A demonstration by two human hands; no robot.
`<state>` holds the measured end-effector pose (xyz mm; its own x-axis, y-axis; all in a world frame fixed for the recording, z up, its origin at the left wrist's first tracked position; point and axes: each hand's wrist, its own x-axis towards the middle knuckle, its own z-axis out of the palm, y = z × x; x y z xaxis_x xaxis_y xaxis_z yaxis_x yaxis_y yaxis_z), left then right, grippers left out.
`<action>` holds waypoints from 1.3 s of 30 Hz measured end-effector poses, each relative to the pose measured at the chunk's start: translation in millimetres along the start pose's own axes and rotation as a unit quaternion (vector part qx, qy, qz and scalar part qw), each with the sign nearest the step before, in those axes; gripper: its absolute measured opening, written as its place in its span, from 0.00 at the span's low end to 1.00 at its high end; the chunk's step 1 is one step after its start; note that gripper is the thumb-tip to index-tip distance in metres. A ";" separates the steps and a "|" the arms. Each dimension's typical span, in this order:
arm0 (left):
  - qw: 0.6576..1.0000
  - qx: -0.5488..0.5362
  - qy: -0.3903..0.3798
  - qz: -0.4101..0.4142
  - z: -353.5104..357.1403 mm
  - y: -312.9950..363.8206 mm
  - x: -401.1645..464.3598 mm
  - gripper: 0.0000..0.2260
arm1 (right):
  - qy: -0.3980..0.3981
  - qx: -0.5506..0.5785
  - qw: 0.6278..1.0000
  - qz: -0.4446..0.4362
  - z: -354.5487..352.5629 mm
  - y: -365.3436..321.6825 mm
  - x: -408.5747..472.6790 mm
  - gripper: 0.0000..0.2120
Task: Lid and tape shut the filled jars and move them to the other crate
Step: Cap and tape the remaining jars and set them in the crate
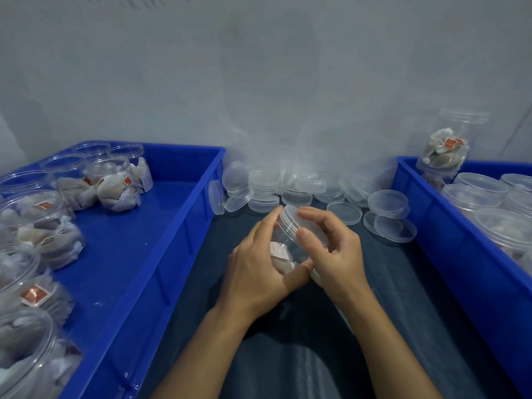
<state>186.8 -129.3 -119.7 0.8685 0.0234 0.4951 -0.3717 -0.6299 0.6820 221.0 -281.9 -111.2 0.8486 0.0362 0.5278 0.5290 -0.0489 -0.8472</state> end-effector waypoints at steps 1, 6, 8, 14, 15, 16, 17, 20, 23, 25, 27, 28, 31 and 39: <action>1.000 -0.008 -0.003 -0.003 -0.5 -0.1 -0.2 0.42 | -0.008 0.004 1.000 -0.001 -0.1 0.1 0.1 0.18; 1.000 -0.011 -0.010 -0.003 -4.8 1.5 1.1 0.40 | -0.044 0.007 0.999 -0.007 -5.8 1.4 3.0 0.17; 1.000 -0.021 -0.018 -0.001 -6.8 2.4 1.2 0.37 | -0.058 0.000 0.998 -0.013 -7.8 2.8 3.1 0.17; 0.998 -0.055 -0.027 -0.016 -7.0 0.2 2.4 0.34 | -0.082 -0.002 0.996 -0.019 -4.2 5.3 -0.5 0.17; 0.998 -0.056 -0.023 -0.017 -6.7 -0.1 2.5 0.33 | -0.081 -0.001 0.996 -0.021 -2.2 5.0 -1.3 0.17; 0.998 -0.056 -0.018 -0.019 -6.2 0.4 2.4 0.32 | -0.079 -0.006 0.997 -0.024 -0.6 4.2 -2.1 0.17; 0.998 -0.054 -0.014 -0.021 -5.6 1.5 2.0 0.31 | -0.075 -0.018 0.997 -0.027 0.6 3.5 -2.8 0.18; 1.000 -0.025 0.004 -0.019 -4.0 4.2 -0.3 0.33 | -0.054 -0.067 0.995 -0.041 3.0 0.3 -4.4 0.18; 0.999 0.032 0.021 -0.009 -2.9 4.8 -1.2 0.40 | -0.038 -0.103 0.993 -0.035 6.1 -2.3 -5.5 0.18; 0.998 0.062 0.033 0.002 -2.4 5.0 -1.3 0.42 | -0.028 -0.124 0.992 -0.019 8.8 -4.5 -5.9 0.19; 0.996 0.077 0.042 0.004 -1.4 6.0 -0.9 0.42 | -0.021 -0.138 0.990 -0.008 8.8 -4.5 -6.1 0.19; 0.996 0.080 0.046 0.003 -0.9 5.7 -0.4 0.41 | -0.023 -0.132 0.991 -0.003 7.7 -4.1 -6.3 0.19; 0.996 0.074 0.057 0.000 -0.4 3.2 0.7 0.42 | -0.048 -0.051 0.997 0.022 3.4 -2.2 -5.0 0.19; 0.998 0.053 0.040 -0.008 -1.7 0.6 -0.3 0.44 | -0.014 -0.107 0.991 0.076 1.8 -2.1 -4.2 0.25</action>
<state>185.8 -128.4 -118.6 0.8439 0.0930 0.5284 -0.3177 -0.7070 0.6318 216.2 -280.1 -111.8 0.9199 0.0391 0.3901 0.3859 -0.2659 -0.8834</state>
